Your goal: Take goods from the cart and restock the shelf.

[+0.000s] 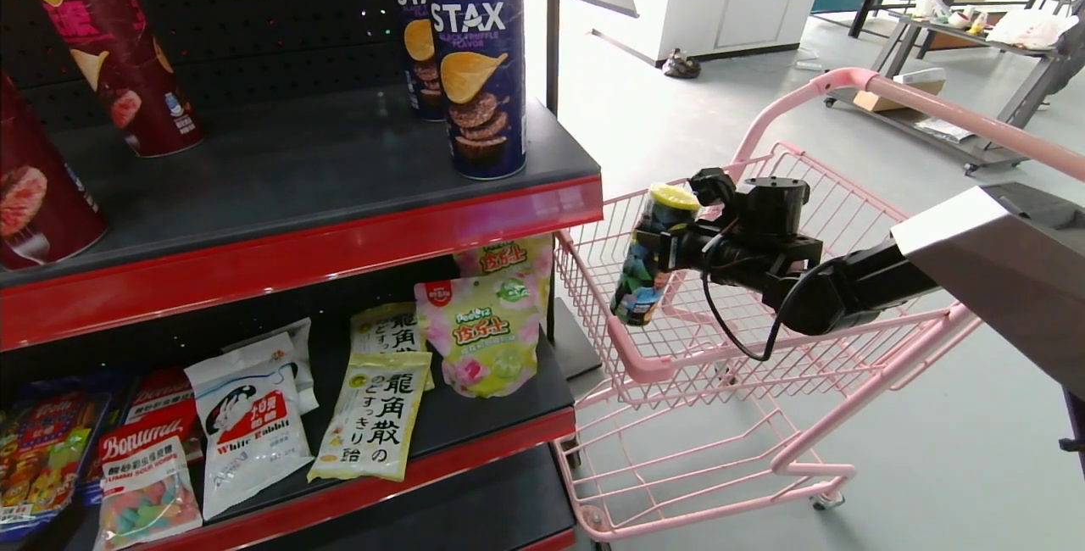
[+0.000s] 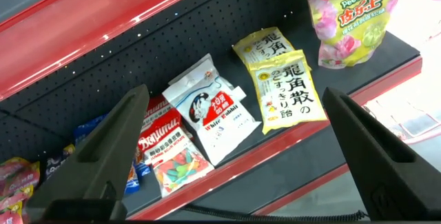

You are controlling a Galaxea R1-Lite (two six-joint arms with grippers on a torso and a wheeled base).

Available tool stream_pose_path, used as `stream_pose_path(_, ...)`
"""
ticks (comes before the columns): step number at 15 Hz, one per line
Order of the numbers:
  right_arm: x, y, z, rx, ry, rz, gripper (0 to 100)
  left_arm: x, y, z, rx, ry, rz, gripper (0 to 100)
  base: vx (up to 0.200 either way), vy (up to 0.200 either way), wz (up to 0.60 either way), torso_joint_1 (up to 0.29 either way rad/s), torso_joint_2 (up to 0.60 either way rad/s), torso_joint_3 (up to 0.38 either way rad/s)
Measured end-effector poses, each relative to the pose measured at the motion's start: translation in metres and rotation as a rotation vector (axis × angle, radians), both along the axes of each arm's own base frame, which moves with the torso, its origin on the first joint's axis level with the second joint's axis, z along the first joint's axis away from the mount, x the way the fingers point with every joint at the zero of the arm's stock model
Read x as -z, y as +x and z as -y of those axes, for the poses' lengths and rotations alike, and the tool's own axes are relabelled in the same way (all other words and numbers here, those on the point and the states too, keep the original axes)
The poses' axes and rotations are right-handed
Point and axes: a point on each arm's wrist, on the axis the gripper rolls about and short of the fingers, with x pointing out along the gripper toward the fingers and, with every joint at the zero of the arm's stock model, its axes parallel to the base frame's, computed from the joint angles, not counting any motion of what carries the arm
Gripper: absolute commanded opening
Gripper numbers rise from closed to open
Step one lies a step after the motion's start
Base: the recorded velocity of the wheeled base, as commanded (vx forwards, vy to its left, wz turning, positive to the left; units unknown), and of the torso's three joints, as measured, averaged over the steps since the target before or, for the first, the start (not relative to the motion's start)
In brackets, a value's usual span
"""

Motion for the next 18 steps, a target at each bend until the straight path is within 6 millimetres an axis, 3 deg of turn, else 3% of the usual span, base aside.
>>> stream_pose_path(3, -0.010, -0.008, -0.009, 0.013, -0.005, 0.016, 0, 0.001, 0.000, 0.000, 0.003, 0.001, -0.005, 100, 0.000, 0.000, 0.00, 0.000, 0.00, 0.000)
stream_pose_path(8, -0.061, -0.045, -0.004, 0.016, -0.005, 0.081, 0, 0.001, 0.000, 0.000, 0.012, -0.001, -0.002, 100, 0.000, 0.000, 0.00, 0.000, 0.00, 0.000)
stream_pose_path(10, -0.085, -0.074, 0.004, 0.012, -0.020, 0.095, 0, 0.001, 0.000, 0.000, 0.012, -0.001, -0.002, 100, 0.000, 0.000, 0.00, 0.000, 0.00, 0.000)
stream_pose_path(13, -0.113, -0.132, 0.023, 0.031, -0.064, 0.092, 0, 0.002, 0.000, 0.000, 0.012, -0.004, -0.001, 100, 0.000, 0.000, 0.00, 0.000, 0.00, 0.000)
stream_pose_path(18, -0.135, -0.232, 0.063, 0.140, -0.162, 0.099, 0, 0.002, -0.001, 0.000, 0.014, -0.005, 0.003, 100, 0.000, 0.000, 0.00, 0.000, 0.00, 0.000)
